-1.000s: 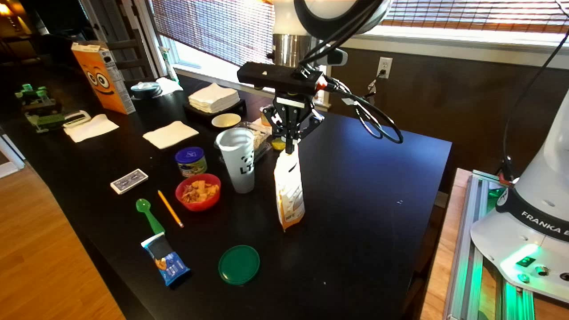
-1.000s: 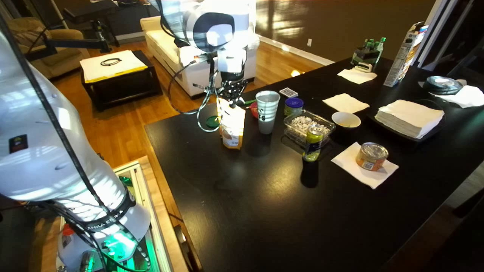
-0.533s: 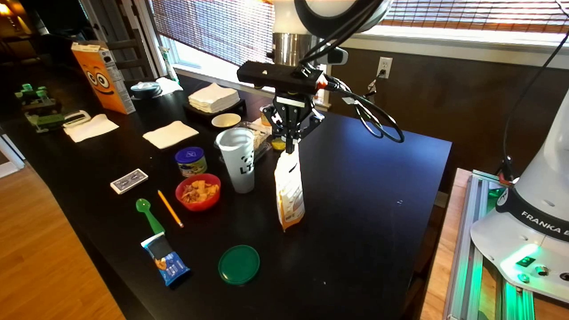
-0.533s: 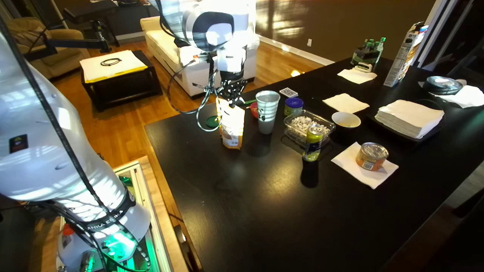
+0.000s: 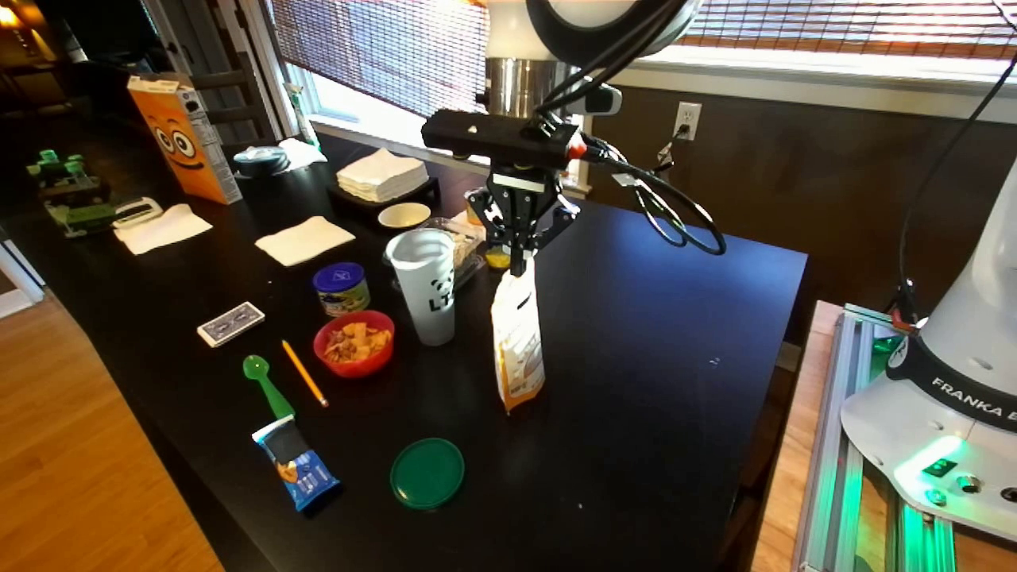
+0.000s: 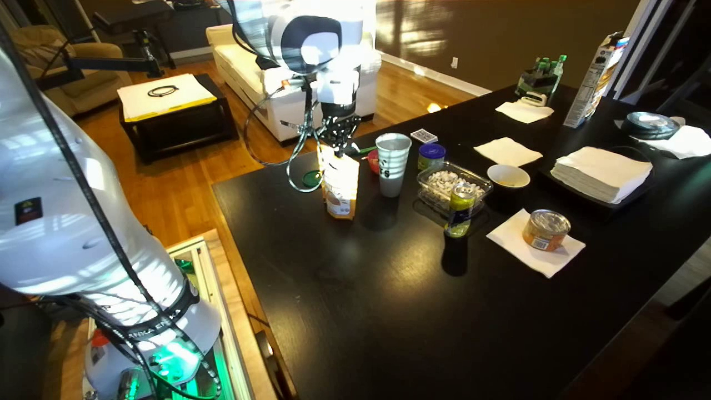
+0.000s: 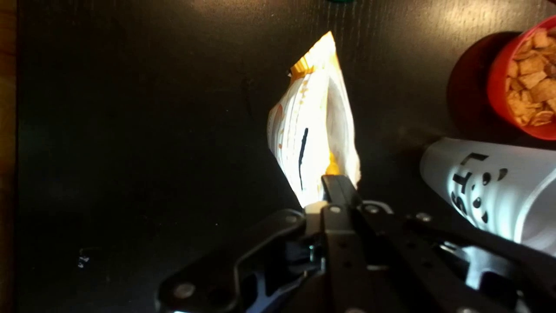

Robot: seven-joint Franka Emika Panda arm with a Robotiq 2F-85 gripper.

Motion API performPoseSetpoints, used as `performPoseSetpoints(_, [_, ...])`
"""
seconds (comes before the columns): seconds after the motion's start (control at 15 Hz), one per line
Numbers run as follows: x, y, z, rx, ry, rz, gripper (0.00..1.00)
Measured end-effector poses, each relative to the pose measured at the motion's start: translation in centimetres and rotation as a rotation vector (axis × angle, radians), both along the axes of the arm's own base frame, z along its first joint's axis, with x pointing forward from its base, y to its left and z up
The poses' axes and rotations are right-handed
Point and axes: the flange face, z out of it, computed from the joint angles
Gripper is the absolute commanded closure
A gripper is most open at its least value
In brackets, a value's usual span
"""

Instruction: Take one orange object out of the white and yellow packet.

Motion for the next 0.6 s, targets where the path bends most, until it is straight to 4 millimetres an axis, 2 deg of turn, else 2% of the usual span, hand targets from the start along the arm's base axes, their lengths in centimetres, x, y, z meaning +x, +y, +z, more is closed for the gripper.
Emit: performPoseSetpoints(0.6, [-0.34,0.46,-0.36,-0.005,0.024,0.024,1.00])
